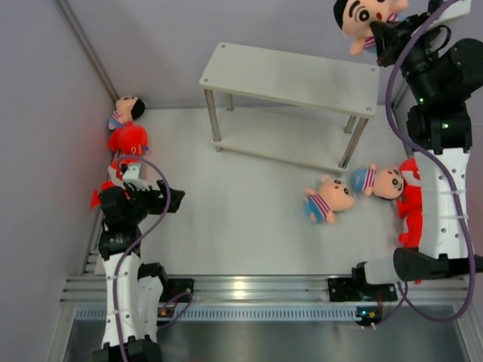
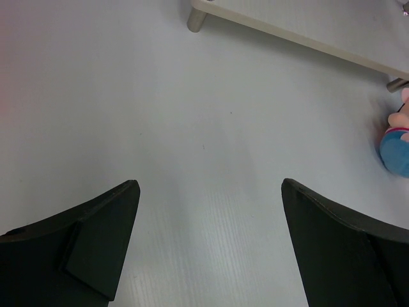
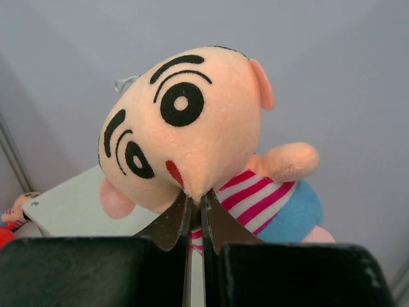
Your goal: Place and organize the stuffed toys onto the shelf
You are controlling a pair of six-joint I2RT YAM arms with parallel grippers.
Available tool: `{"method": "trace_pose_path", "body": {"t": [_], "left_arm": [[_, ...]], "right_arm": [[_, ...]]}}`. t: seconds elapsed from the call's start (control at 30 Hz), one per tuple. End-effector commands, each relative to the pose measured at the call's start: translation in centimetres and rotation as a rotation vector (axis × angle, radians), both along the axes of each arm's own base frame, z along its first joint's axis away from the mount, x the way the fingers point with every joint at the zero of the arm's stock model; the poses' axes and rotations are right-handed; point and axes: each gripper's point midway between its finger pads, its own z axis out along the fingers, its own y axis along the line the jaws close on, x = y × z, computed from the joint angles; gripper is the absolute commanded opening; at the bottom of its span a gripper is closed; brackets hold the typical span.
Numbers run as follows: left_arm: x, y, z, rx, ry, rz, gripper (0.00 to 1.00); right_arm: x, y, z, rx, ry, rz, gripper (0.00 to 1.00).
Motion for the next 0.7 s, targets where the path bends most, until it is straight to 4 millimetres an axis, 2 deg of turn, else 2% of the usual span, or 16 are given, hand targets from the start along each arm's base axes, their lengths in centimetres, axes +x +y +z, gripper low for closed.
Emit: {"method": "trace_pose_path", "body": {"t": [0.0, 0.03, 0.1, 0.13, 0.17, 0.2, 0.23, 0.27, 0.4, 0.43, 0.47, 0.5, 0.53, 0.57, 0.6, 0.67], "left_arm": [[0.4, -0.2, 1.4, 0.021, -0.076, -0.025, 0.99], [0.3, -0.3, 1.3, 0.02, -0.073, -0.027, 0.99], [0.3, -0.3, 1.5, 0.022, -0.079, -0.03, 0.99], [0.3, -0.3, 1.5, 0.021, -0.08, -0.033, 0.99], [0.3, -0.3, 1.4, 0.022, -0.079, -0.032, 0.99], [0.3, -0.4, 1.4, 0.022, -0.078, -0.034, 0.99], [0.3, -0.3, 1.6, 0.025, -0.084, -0.033, 0.98], [0.3, -0.3, 1.6, 0.025, -0.086, -0.032, 0.99], [0.3, -0.4, 1.6, 0.024, -0.084, -0.037, 0.99], [0.2, -0.4, 1.5, 0.025, -0.084, -0.037, 0.99], [0.2, -0.5, 1.6, 0.025, -0.087, -0.042, 0.98], [0.2, -0.5, 1.6, 0.026, -0.086, -0.044, 0.98], [0.2, -0.5, 1.6, 0.026, -0.086, -0.044, 0.98], [0.2, -0.6, 1.6, 0.026, -0.088, -0.047, 0.99], [0.2, -0.6, 1.6, 0.025, -0.088, -0.048, 0.98], [0.2, -0.6, 1.7, 0.027, -0.088, -0.049, 0.99]], "right_arm": [[2.8, 0.2, -1.0, 0.18, 0.079, -0.017, 0.0], [3.3, 0.0, -1.4, 0.327, 0.122, -0.023, 0.0], [3.9, -1.2, -1.5, 0.441, 0.116, -0.075, 0.0], [4.5, -0.6, -2.7, 0.46, 0.136, -0.073, 0.0], [4.7, -0.6, -2.8, 0.466, 0.115, -0.094, 0.0], [4.5, 0.8, -1.8, 0.471, 0.056, -0.067, 0.0], [5.3, 1.5, -3.6, 0.481, 0.076, -0.065, 0.0], [5.6, 1.9, -4.2, 0.498, 0.081, -0.061, 0.0], [6.0, 3.7, -6.0, 0.488, 0.049, -0.049, 0.0], [6.3, 3.9, -7.0, 0.475, 0.023, -0.045, 0.0], [5.6, 3.9, -6.6, 0.485, -0.018, -0.032, 0.0], [6.0, 4.0, -9.3, 0.465, -0.004, -0.045, 0.0], [5.5, 3.9, -9.3, 0.463, -0.037, -0.035, 0.0], [4.8, 3.9, -8.2, 0.466, -0.122, -0.012, 0.0], [4.9, 4.5, -9.8, 0.43, -0.103, 0.009, 0.0], [4.5, 4.8, -10.3, 0.41, -0.104, 0.027, 0.0]]}}
